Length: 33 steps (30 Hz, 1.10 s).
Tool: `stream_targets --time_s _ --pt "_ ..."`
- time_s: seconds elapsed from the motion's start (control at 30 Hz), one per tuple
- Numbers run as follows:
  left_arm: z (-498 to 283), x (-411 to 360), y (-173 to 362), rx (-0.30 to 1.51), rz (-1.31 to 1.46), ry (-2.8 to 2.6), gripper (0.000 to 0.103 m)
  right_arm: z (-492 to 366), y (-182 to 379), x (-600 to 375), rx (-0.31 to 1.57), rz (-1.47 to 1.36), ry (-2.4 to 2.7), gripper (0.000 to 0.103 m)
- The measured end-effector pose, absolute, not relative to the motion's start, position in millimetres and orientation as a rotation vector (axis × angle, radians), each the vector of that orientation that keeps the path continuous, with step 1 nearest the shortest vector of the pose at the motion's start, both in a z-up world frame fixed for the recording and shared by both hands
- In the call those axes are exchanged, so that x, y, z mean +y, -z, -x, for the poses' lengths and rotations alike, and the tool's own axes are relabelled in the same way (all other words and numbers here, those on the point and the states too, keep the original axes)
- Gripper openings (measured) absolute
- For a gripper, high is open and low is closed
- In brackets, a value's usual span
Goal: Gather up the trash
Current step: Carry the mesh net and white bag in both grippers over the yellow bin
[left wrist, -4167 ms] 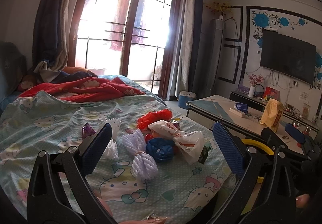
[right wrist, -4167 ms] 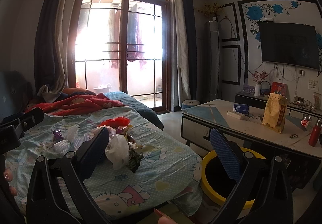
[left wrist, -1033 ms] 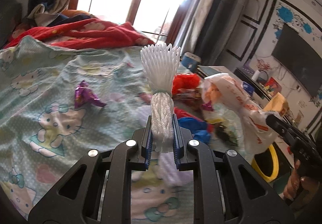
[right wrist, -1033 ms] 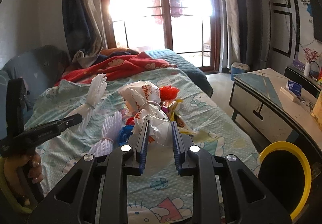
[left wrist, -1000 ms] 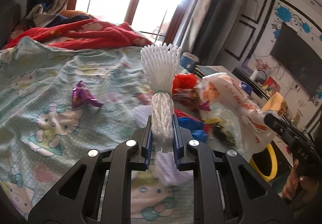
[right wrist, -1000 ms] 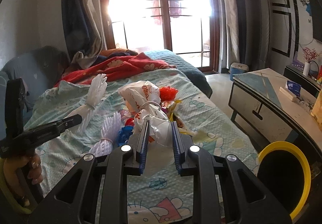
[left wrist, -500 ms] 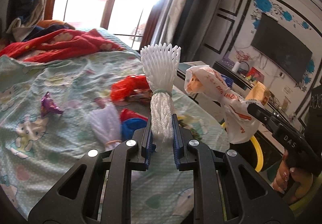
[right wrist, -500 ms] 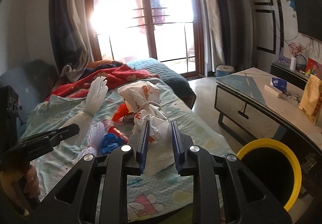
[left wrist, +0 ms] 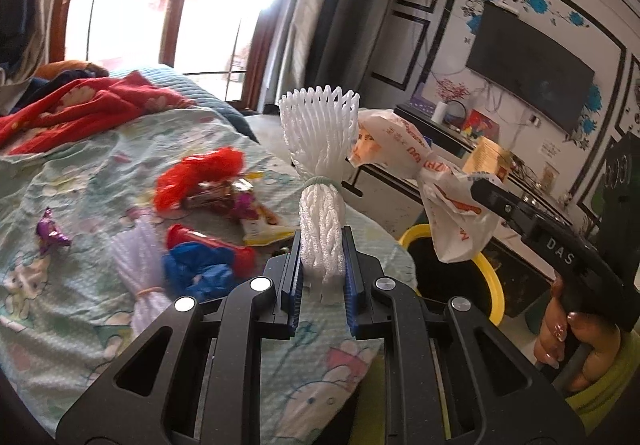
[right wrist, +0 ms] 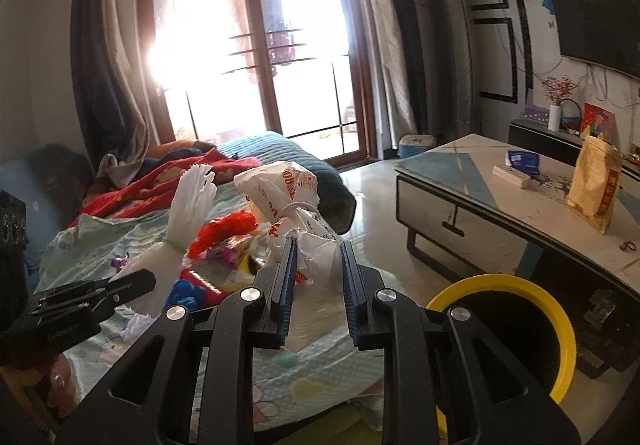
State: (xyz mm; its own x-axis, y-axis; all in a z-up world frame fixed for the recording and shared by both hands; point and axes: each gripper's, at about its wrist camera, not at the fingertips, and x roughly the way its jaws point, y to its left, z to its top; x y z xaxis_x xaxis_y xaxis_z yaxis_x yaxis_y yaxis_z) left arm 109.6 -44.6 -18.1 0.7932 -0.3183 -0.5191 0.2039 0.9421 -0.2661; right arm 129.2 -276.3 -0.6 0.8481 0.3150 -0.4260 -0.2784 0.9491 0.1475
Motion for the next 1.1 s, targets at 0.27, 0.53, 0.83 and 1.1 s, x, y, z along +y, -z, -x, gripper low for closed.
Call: stream_targets --time_s 0.27,0.53,0.83,1.1 --pt "-117 -74 20 0.604 0.168 0.338 0.012 -132 1 -308 0.453 -0.123 -0.236 0.021" --pt "-126 -103 25 0.630 0.140 0.394 0.012 -135 4 -345 0.453 -0.163 -0.133 0.021" --pt "-138 -145 34 0.656 0.090 0.465 0.012 -137 20 -389 0.489 -0.208 -0.023 0.021" --pt "-150 -185 47 0.700 0.057 0.532 0.012 -138 40 -426 0.530 -0.251 0.068 0.021"
